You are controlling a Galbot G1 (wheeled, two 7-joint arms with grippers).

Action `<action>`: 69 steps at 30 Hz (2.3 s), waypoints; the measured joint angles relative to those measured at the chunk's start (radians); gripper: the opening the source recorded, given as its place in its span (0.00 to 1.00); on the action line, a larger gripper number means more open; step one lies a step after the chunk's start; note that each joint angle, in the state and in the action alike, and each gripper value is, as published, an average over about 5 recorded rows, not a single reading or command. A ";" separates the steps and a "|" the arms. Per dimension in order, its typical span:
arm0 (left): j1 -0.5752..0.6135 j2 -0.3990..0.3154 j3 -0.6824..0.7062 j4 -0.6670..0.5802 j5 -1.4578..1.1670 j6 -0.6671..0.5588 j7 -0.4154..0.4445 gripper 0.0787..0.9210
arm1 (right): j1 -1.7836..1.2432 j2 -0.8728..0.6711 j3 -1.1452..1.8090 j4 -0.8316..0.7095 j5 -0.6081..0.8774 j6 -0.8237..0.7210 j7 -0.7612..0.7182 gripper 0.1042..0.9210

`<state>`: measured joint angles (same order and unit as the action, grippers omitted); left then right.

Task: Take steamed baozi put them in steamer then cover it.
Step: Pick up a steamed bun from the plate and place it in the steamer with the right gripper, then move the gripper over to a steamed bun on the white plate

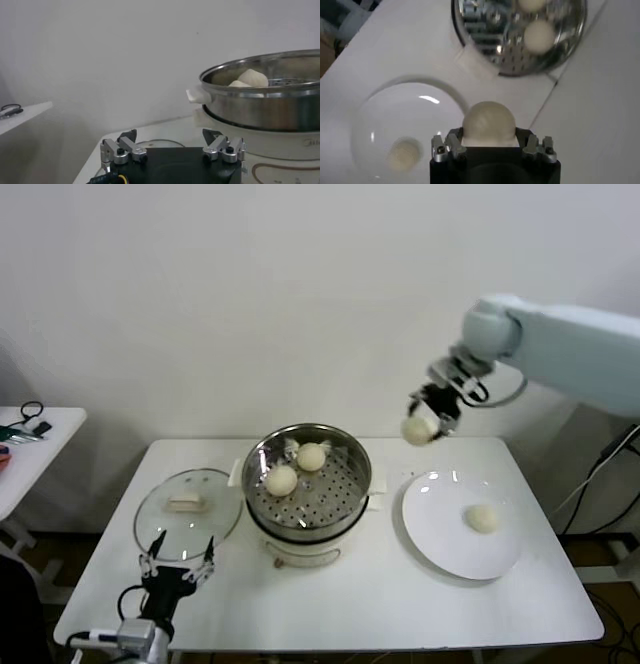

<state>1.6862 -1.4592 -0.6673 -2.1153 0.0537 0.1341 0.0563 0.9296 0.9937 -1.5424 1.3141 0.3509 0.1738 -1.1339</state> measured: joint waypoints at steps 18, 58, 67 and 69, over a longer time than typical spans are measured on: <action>0.031 -0.013 -0.025 -0.012 -0.006 -0.015 -0.005 0.88 | -0.139 0.296 0.034 0.072 -0.190 0.160 0.075 0.72; 0.029 -0.023 -0.038 -0.033 -0.001 -0.004 -0.002 0.88 | -0.075 0.102 -0.088 -0.079 0.037 0.068 0.034 0.88; 0.027 -0.023 -0.035 -0.036 -0.001 -0.004 0.003 0.88 | -0.107 -0.173 -0.137 -0.087 0.033 -0.106 0.055 0.88; 0.028 -0.024 -0.034 -0.034 0.002 -0.004 0.005 0.88 | -0.152 -0.220 -0.112 -0.096 0.005 -0.138 0.064 0.88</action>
<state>1.7139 -1.4835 -0.7017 -2.1493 0.0553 0.1304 0.0610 0.7775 0.7732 -1.6543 1.2179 0.3556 0.0359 -1.0704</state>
